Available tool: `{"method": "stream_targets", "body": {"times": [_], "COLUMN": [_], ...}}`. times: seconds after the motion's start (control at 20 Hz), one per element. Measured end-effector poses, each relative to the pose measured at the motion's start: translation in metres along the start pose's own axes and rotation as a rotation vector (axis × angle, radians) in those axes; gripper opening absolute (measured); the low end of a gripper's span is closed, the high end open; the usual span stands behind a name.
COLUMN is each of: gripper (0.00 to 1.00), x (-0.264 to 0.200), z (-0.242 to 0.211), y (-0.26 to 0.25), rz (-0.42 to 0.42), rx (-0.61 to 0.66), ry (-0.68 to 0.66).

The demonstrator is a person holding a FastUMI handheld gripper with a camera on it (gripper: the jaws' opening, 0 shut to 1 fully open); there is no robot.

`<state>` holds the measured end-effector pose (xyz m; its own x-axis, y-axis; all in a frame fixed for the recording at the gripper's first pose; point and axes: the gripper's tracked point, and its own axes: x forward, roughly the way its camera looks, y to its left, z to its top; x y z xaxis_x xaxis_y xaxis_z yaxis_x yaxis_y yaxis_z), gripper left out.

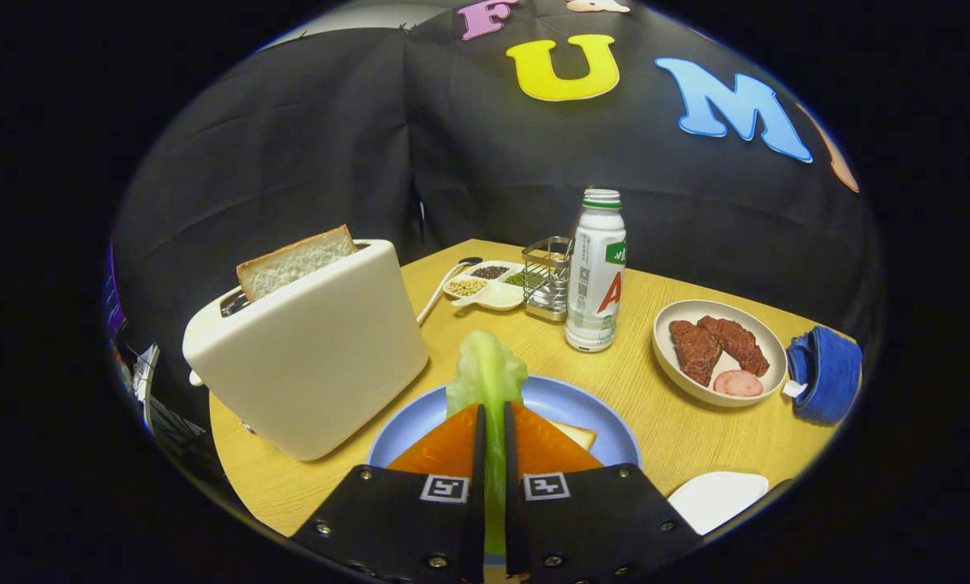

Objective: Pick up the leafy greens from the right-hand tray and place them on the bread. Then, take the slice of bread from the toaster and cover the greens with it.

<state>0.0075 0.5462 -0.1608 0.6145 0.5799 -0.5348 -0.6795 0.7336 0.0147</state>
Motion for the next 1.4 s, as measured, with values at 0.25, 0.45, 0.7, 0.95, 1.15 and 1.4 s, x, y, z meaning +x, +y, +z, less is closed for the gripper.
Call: {"method": "stream_targets", "body": {"times": [0.25,0.45,0.7,0.95,1.15,1.4], "gripper": [0.28,0.3,0.29,0.3,0.3,0.29], "x": [0.003,-0.001,-0.025,-0.056,-0.072,-0.082], "z": [-0.009,-0.007,0.012,0.032,0.04,0.049], "y": [0.0,0.001,0.005,0.029,0.05,0.077], "rz": [-0.005,-0.016,-0.081,-0.117,-0.137,-0.148], "rx": [-0.013,-0.041,-0.05,-0.008,0.03,0.038], "ry": [0.015,0.008,-0.102,-0.255,-0.334,-0.377]}}
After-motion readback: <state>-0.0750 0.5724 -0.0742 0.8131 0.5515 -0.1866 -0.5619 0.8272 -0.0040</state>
